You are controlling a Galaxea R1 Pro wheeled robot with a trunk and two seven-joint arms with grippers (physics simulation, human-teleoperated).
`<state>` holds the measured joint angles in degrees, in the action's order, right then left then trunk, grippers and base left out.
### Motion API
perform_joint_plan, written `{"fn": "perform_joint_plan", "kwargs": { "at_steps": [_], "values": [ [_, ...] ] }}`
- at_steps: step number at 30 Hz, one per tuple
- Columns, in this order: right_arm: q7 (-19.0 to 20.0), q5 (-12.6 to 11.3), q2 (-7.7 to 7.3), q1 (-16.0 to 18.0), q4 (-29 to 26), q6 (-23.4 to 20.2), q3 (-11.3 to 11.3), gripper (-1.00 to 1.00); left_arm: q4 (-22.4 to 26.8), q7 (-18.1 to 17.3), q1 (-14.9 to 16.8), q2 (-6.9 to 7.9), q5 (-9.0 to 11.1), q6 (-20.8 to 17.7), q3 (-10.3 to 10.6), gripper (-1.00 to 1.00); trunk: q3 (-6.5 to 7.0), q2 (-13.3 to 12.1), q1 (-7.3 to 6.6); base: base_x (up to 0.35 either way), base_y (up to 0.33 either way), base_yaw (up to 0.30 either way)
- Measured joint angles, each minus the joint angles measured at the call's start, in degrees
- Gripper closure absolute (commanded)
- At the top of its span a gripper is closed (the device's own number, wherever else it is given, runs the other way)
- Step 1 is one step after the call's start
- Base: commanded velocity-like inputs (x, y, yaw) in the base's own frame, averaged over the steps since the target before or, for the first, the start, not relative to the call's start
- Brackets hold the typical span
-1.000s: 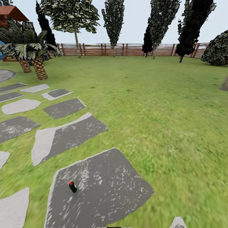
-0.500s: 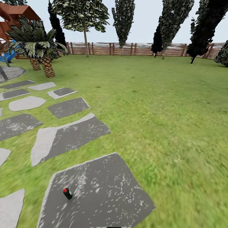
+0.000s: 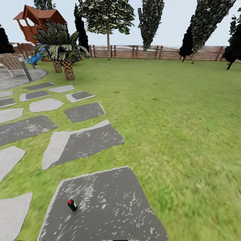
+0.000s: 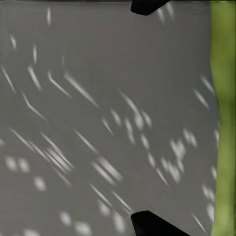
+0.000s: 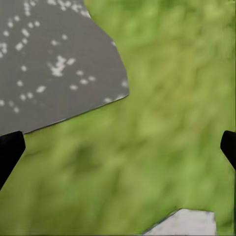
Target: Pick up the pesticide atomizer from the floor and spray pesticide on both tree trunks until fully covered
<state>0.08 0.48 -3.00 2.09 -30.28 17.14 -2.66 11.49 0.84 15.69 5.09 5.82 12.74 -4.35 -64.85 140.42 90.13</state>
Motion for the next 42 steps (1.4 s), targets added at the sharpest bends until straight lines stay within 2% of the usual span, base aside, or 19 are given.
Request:
{"fn": "perform_joint_plan", "kwargs": {
  "at_steps": [28, 42],
  "values": [
    [0.0, 0.0, 0.0, 0.0, -0.08, 0.0, 0.0, -1.0, 0.03, 0.0, 0.0, 0.01, -0.01, 0.0, -0.06, -1.0, 0.0, 0.0, 0.0, 0.103, -0.189, 0.277],
    [0.0, 0.0, 0.0, 0.01, -0.05, 0.0, 0.02, -1.0, 0.1, 0.0, -0.01, 0.01, -0.04, 0.0, -0.09, -1.0, 0.0, 0.0, 0.01, 0.035, -0.021, 0.278]
  ]
}}
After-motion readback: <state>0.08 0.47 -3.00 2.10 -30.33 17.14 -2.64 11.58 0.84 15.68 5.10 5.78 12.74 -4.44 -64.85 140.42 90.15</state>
